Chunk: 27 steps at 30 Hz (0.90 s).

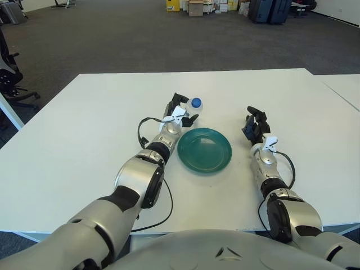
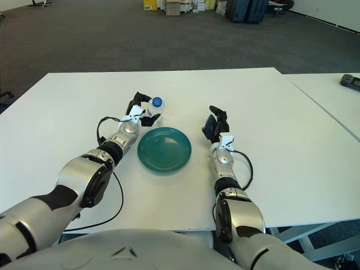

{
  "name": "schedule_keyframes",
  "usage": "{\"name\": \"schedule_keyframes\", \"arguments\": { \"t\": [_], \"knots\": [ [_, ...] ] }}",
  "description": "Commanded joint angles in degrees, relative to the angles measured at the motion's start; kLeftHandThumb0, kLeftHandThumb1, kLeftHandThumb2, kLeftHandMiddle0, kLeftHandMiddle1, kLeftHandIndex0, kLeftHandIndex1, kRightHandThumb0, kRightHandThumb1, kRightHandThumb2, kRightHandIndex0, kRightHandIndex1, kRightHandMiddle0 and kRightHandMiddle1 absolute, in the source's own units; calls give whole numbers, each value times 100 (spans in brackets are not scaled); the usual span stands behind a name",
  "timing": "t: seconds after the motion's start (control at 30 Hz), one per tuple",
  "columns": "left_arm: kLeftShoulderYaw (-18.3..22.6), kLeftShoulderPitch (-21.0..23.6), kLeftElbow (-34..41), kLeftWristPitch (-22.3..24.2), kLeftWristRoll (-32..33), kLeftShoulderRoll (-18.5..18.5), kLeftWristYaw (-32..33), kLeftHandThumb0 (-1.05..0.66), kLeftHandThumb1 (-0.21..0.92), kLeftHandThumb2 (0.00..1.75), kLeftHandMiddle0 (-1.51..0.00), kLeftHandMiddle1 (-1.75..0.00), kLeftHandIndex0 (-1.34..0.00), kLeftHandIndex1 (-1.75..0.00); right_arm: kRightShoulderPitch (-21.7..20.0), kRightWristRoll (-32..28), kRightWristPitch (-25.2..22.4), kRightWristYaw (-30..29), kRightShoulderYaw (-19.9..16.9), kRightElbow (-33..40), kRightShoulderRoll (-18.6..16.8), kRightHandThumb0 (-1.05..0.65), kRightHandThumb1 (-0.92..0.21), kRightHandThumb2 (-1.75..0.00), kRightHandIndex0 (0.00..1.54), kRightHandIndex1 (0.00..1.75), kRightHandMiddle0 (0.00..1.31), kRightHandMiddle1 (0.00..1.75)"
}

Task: Put the bottle into the plate.

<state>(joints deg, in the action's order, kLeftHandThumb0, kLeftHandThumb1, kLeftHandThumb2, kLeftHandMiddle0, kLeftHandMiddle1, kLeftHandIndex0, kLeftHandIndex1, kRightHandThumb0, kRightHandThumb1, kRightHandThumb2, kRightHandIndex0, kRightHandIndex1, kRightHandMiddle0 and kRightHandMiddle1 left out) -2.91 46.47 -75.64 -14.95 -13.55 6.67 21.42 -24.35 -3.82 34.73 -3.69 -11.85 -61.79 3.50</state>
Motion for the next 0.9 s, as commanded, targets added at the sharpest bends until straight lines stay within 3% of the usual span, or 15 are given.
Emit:
{"name": "schedule_keyframes", "arguments": {
  "t": [0.0, 0.53, 0.87],
  "knots": [
    [49, -54, 51, -203, 31, -90, 52, -11, 45, 102, -115, -175, -87, -175, -52, -88, -38, 51, -46, 3, -28, -95, -92, -102, 27, 2, 13, 91],
    [84, -150, 110, -678, -21, -177, 385, -13, 47, 102, -116, -175, -86, -175, -59, -107, -92, 208, -63, -25, -47, -96, -92, -100, 26, 1, 19, 94],
    [-5, -172, 396, -1352, -138, -471, 535, -13, 49, 101, -117, -175, -86, -175, -97, -100, -181, 204, -61, -89, -71, -96, -92, -102, 28, 1, 16, 93]
  ]
}}
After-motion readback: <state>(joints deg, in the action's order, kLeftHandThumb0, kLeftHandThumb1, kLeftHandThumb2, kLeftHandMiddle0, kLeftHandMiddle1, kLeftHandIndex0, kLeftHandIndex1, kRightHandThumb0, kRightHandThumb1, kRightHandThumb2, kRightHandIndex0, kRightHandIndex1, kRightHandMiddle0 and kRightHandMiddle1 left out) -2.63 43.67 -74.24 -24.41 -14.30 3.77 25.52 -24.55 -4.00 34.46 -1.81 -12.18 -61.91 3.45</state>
